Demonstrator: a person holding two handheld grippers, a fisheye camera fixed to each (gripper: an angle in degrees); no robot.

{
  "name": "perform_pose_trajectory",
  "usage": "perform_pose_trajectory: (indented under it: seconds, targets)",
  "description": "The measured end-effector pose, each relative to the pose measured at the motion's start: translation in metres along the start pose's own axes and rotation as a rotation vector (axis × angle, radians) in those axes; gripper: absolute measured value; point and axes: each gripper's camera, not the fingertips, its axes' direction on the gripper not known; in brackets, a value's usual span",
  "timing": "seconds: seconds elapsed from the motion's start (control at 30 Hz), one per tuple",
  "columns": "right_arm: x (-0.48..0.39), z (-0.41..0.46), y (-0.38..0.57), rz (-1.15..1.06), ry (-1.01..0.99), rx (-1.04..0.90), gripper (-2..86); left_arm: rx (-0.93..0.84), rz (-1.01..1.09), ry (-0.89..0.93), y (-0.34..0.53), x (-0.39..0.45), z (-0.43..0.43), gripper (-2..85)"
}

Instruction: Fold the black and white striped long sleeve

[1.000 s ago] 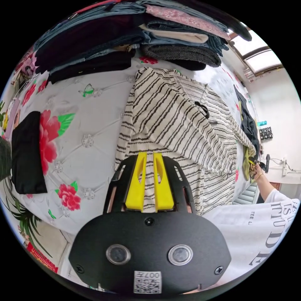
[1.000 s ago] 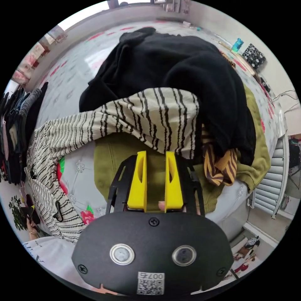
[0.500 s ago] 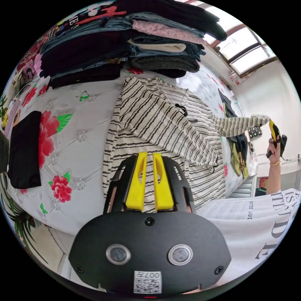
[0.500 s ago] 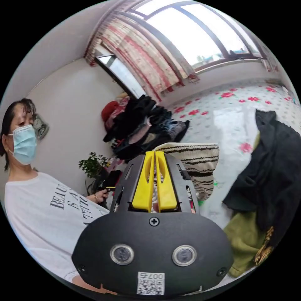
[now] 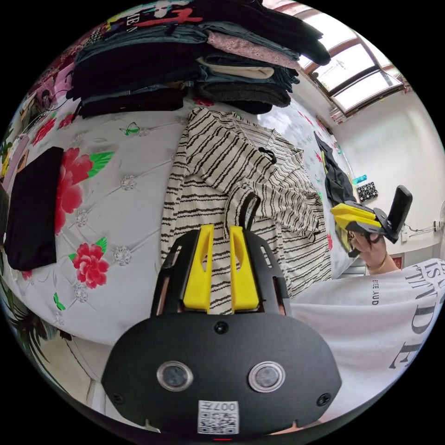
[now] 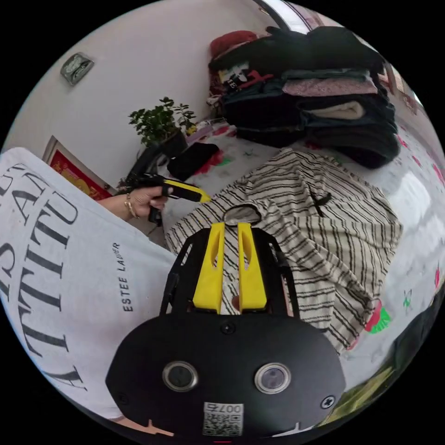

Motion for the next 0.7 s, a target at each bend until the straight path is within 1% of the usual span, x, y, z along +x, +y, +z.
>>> perform_pose_trajectory:
  seconds: [0.03,0.1,0.13,0.17,0.2,0.3,0.37,0.4,0.43,0.5,0.57,0.63,0.7]
  targets:
    - [0.009,-0.001,0.002,0.029,0.02,-0.001,3.5,-0.005,0.017,0.007,-0.004,-0.002,0.004,6.8]
    - [0.042,-0.004,0.008,0.142,0.145,-0.025,4.1,-0.013,0.048,0.028,-0.016,-0.002,0.011,7.9]
    - [0.048,-0.003,0.008,0.159,0.185,-0.04,4.3,-0.021,0.07,0.047,-0.026,-0.001,0.018,8.6]
    - [0.059,-0.001,0.007,0.182,0.271,-0.066,4.6,-0.026,0.079,0.057,-0.032,0.0,0.022,9.1]
    - [0.067,0.003,0.005,0.188,0.341,-0.089,4.8,-0.027,0.102,0.077,-0.043,0.004,0.028,10.1]
    - [0.085,0.02,-0.006,0.172,0.414,-0.167,4.5,-0.065,0.186,0.077,-0.07,0.024,0.053,10.6]
    - [0.094,0.035,-0.012,0.155,0.431,-0.232,3.8,-0.143,0.244,0.02,-0.078,0.036,0.08,8.7]
    - [0.099,0.045,-0.014,0.144,0.435,-0.282,3.2,-0.205,0.271,-0.026,-0.079,0.041,0.098,5.5]
    - [0.101,0.05,-0.015,0.136,0.434,-0.309,2.9,-0.229,0.294,-0.08,-0.076,0.044,0.108,0.8]
    - [0.103,0.062,-0.012,0.09,0.446,-0.396,1.9,-0.187,0.381,-0.071,-0.071,0.05,0.101,-0.3]
    - [0.098,0.057,-0.007,0.054,0.477,-0.381,1.1,-0.098,0.443,-0.027,-0.064,0.053,0.077,-0.7]
    - [0.096,0.054,-0.001,0.039,0.484,-0.398,0.5,0.009,0.541,0.007,-0.051,0.054,0.033,-0.9]
    - [0.094,0.046,0.009,0.032,0.461,-0.386,0.2,0.038,0.624,0.037,-0.038,0.055,0.003,-0.9]
